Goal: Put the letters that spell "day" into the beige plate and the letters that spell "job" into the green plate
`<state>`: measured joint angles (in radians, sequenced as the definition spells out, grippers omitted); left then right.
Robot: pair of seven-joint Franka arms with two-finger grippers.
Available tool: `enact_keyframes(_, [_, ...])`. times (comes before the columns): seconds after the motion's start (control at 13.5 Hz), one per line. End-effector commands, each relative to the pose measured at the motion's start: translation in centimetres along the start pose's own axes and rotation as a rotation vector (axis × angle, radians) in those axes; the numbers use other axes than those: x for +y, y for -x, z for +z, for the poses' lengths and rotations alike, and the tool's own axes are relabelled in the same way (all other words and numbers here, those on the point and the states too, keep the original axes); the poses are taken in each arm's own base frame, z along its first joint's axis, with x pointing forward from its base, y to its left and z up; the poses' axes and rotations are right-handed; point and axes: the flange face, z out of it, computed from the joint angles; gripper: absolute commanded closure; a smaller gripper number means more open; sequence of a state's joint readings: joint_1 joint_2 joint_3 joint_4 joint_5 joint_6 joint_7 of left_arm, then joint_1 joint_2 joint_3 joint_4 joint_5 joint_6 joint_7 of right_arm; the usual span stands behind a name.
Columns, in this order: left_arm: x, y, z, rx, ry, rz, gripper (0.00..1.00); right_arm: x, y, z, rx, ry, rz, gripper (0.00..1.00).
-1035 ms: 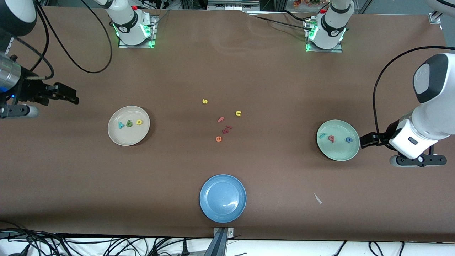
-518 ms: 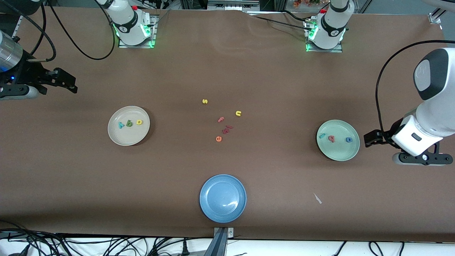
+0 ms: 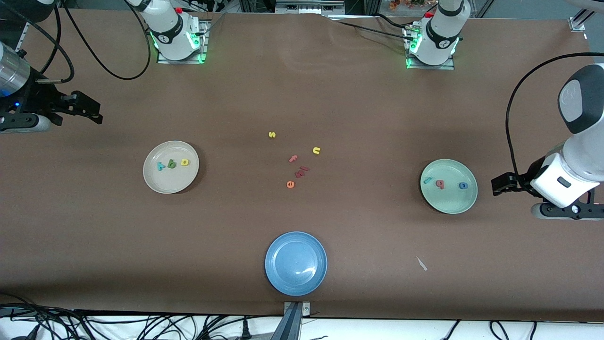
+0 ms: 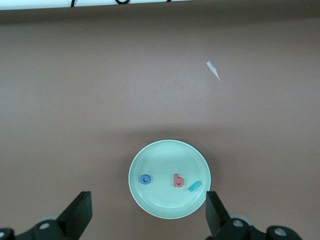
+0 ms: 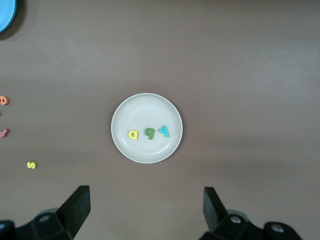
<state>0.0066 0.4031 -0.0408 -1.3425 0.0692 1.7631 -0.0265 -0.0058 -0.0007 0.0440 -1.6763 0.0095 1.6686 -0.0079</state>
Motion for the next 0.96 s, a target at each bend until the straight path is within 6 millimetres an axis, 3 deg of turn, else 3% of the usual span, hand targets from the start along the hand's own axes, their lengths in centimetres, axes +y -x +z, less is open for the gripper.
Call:
enact_keyframes(0.0, [0.0,0.5,-0.6,-0.005,0.025,0.010,0.00,-0.1,0.8,-0.4,0.018,0.013,-0.004,0.00])
enact_keyframes(0.37, [0.1,0.5,-0.6,-0.004,0.025,0.009,0.00,1.9,1.3,-0.1,0.045,-0.013,0.044,0.00])
enact_keyframes(0.89, [-0.2,0.4,-0.4,-0.008,0.048,-0.001,0.00,2.0,1.4,-0.1,0.040,-0.010,0.042,0.00])
